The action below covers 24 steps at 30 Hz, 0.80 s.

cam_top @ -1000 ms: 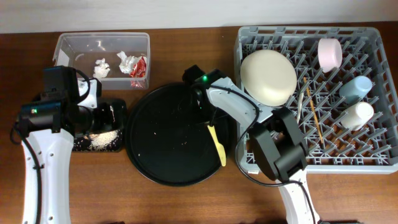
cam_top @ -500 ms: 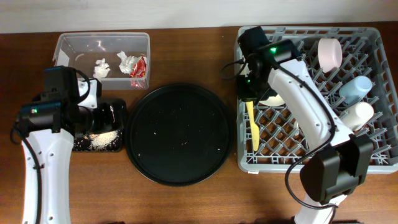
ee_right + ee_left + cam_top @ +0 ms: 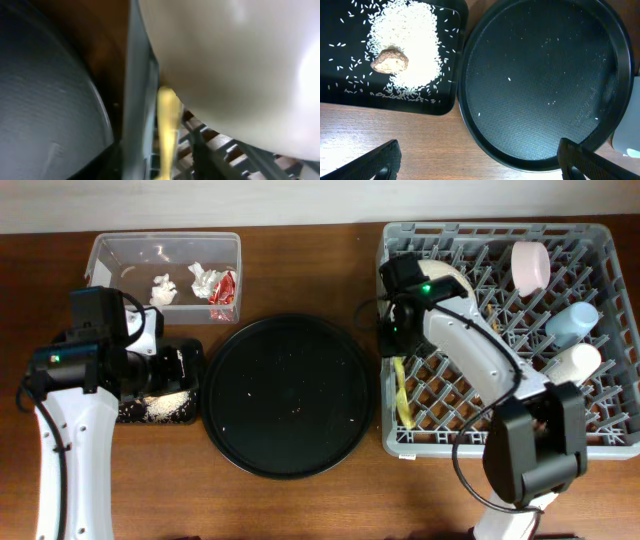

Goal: Sort waste into correct bins and load items into the dishwasher rack

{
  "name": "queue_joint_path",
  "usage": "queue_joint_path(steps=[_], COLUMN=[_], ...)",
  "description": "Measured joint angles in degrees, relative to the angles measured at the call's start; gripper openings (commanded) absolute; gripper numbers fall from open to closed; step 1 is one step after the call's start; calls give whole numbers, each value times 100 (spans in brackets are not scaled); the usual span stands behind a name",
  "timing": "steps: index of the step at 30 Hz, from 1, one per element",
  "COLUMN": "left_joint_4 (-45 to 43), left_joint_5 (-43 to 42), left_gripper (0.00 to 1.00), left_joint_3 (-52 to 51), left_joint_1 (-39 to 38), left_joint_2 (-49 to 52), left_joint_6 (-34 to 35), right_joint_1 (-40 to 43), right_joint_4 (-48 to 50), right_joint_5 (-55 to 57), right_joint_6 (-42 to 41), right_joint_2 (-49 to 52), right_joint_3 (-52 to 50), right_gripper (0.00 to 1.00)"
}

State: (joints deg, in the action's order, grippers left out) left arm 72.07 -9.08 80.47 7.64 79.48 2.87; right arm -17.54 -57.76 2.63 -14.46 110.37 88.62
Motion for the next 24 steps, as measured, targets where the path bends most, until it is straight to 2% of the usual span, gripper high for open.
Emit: queue_joint_path(steps=[3,4,5,7,8,10,11,13,14,18,19,20,21,22,23,24], left_joint_4=[2,0,13,-7,-133,-501,-763,-455,-13,411,125,-205,-603,-741,-929,-815], left_joint_5=[0,2,0,0,-28,-166,-216,-138,-2,223,240,254,264,267,273,271], left_gripper=[99,99,99,99,99,99,99,99,100,99,99,99,99,99,99,99], left_joint_3=[0,0,0,0,0,-15,-17,2,-11,-74,-330,-868,-1340,-2000,-2243,-2704], left_joint_1=[0,0,0,0,0,-81,-466,-741,-804,-800,-800,-800,-800,-800,-800,-800], left_joint_2=[0,0,0,0,0,2,2,109,260,111,-212,-1012,-1829,-2973,-3381,-4232], left_joint_6=[0,0,0,0,0,-24,-31,-76,-111,-138,-138,-155,-157,-157,-157,-155], right_joint_1=[0,0,2,188,501,1071,1617,1961,2135,2190,2188,2188,2188,2188,2188,2186], right_joint_4=[-42,-90,-195,-378,-389,-382,-437,-903,-1215,-1880,-1582,-1443,-678,-492,-308,-328], right_joint_5=[15,15,11,-4,-155,-872,-1139,-1484,-1493,-1322,-1261,-1172,-1036,-975,-901,-802], right_joint_6=[-7,-7,-4,-2,127,721,911,1119,1270,1462,1434,1390,1311,1290,1290,1276], right_joint_2=[24,-28,-260,-791,-1102,-1255,-1274,-1412,-1644,-2638,-3045,-3480,-4487,-5154,-5742,-6262], right_joint_3=[-11,-15,-31,-37,-37,-37,-37,-46,-50,-68,-361,-623,-1456,-1882,-2306,-2597], right_gripper=[52,58,67,95,100,99,98,98,98,98,98,98,98,98,98,98])
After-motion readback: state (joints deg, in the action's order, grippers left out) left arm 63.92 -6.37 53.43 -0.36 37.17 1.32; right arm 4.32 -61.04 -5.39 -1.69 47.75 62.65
